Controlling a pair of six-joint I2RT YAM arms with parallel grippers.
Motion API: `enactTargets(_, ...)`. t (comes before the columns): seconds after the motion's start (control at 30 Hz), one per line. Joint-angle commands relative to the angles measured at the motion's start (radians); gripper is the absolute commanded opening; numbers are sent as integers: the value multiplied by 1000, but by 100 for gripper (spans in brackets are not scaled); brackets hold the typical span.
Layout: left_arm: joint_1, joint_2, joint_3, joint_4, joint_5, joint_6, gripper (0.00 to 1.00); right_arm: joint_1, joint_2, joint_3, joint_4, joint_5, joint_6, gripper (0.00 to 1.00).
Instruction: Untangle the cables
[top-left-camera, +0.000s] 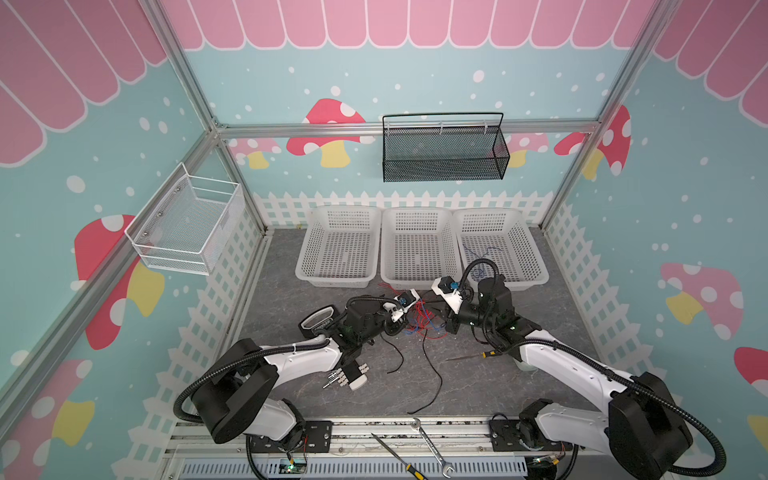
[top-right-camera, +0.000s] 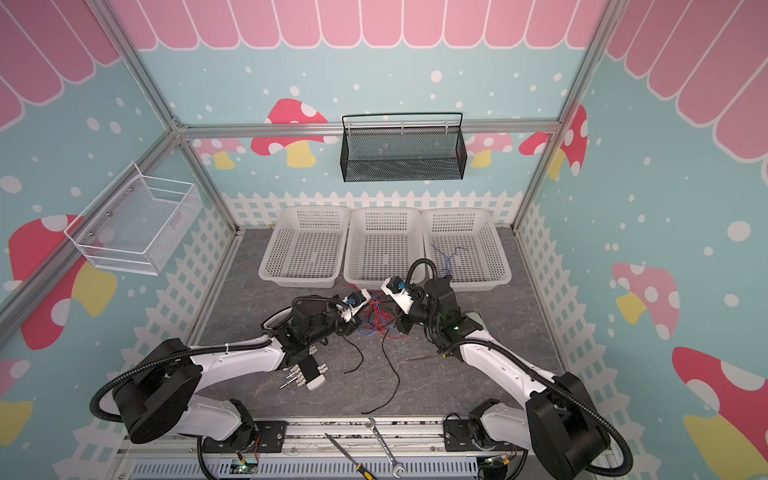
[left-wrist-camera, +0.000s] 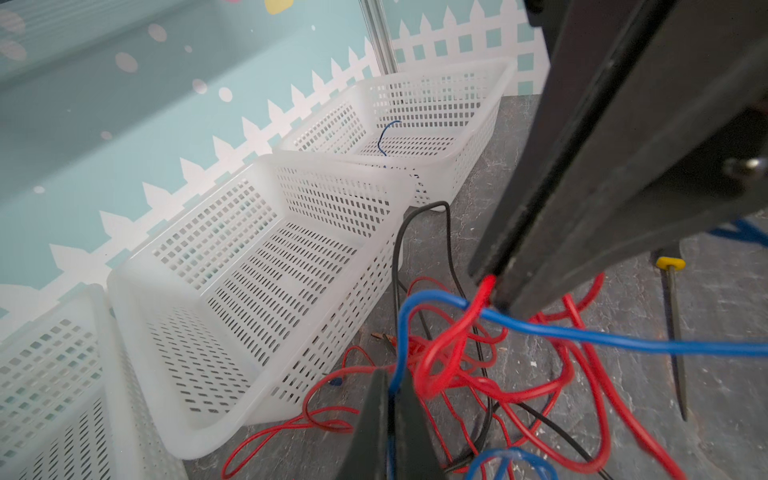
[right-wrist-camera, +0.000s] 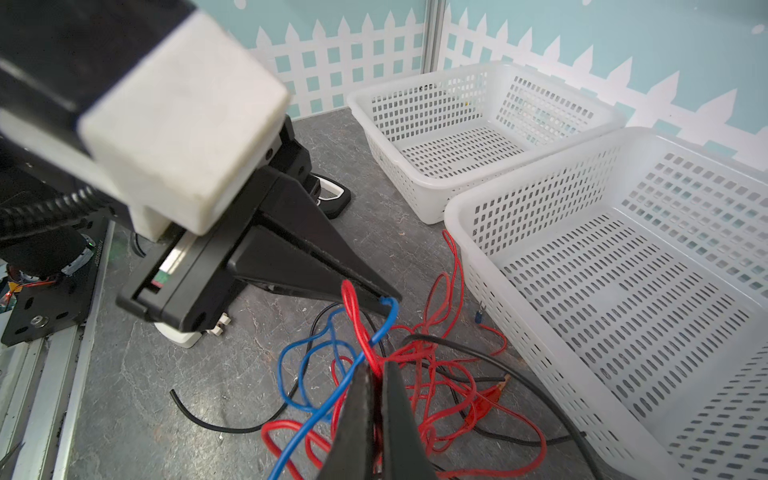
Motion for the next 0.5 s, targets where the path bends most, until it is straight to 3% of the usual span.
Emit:
enactTargets(0.0,-8,0,10,63,-17,12,0,-1,7,32,2,1,-9,0)
enactTargets(0.33,-8,-37,-29,93,-69,35,0,-2,10,51,-37,18,-2,30)
enactTargets(0.47,-8,-38,-31,103,-81,33,0,-1,2,55,-57,30,-7,32)
